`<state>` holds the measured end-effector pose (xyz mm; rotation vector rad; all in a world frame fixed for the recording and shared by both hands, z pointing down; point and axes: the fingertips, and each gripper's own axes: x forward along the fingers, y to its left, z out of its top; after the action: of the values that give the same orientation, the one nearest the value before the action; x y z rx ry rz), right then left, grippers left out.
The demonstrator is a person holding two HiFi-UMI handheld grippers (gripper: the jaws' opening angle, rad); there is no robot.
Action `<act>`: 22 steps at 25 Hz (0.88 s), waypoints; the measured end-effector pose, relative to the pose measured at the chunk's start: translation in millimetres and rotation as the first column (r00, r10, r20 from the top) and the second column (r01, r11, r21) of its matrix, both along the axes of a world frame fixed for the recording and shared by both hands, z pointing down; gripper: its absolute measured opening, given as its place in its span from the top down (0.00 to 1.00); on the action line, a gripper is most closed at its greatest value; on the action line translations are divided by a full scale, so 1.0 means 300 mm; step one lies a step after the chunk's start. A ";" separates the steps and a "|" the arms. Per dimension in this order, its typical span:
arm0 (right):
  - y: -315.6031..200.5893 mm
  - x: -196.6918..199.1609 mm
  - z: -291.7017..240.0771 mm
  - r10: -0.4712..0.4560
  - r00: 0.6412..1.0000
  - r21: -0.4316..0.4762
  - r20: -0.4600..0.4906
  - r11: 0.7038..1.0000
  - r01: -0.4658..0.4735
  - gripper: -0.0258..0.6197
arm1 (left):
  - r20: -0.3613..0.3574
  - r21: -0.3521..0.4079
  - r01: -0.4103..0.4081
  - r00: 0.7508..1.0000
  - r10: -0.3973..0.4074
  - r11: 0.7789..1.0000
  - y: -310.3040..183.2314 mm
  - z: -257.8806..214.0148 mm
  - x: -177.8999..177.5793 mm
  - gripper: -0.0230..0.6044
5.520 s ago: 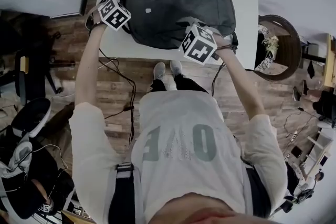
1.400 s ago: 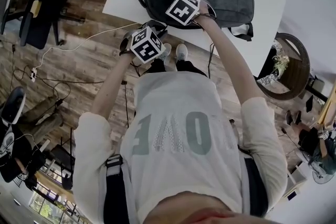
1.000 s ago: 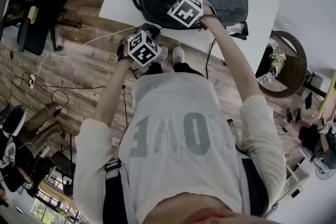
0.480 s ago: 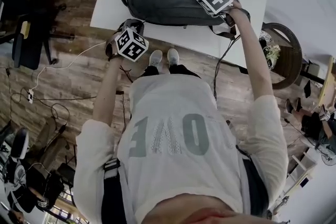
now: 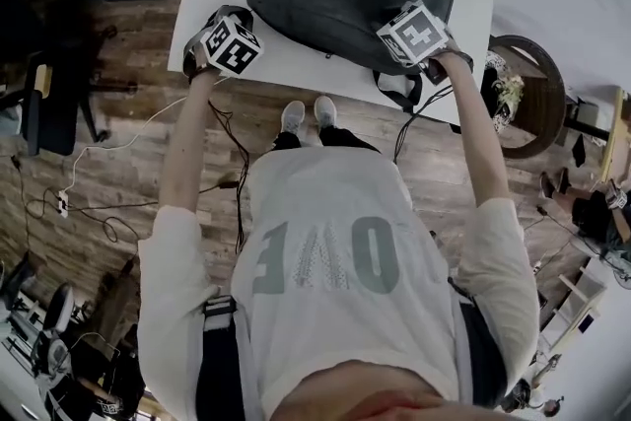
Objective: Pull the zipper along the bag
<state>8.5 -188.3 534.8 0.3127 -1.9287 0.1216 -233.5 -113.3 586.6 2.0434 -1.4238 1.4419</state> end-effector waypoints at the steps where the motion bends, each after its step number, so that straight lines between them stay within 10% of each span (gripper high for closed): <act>1: 0.016 -0.002 -0.008 -0.034 0.999 0.019 0.019 0.999 0.033 0.78 | 0.001 0.002 -0.004 1.000 0.004 1.000 -0.026 -0.001 -0.006 0.92; 5: 0.128 -0.033 -0.039 -0.123 0.986 -0.078 0.112 0.988 0.132 0.53 | 0.016 0.004 -0.016 1.000 0.016 1.000 -0.147 -0.005 -0.034 0.92; 22: 0.163 -0.066 0.088 -0.207 0.975 0.049 0.080 0.978 0.203 0.50 | 0.031 0.058 -0.037 0.999 0.035 0.998 -0.057 -0.021 0.060 0.92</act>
<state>-11.4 -139.5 561.1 0.1350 -2.0376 -0.0409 -215.5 -130.3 580.4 2.1017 -1.4646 1.4674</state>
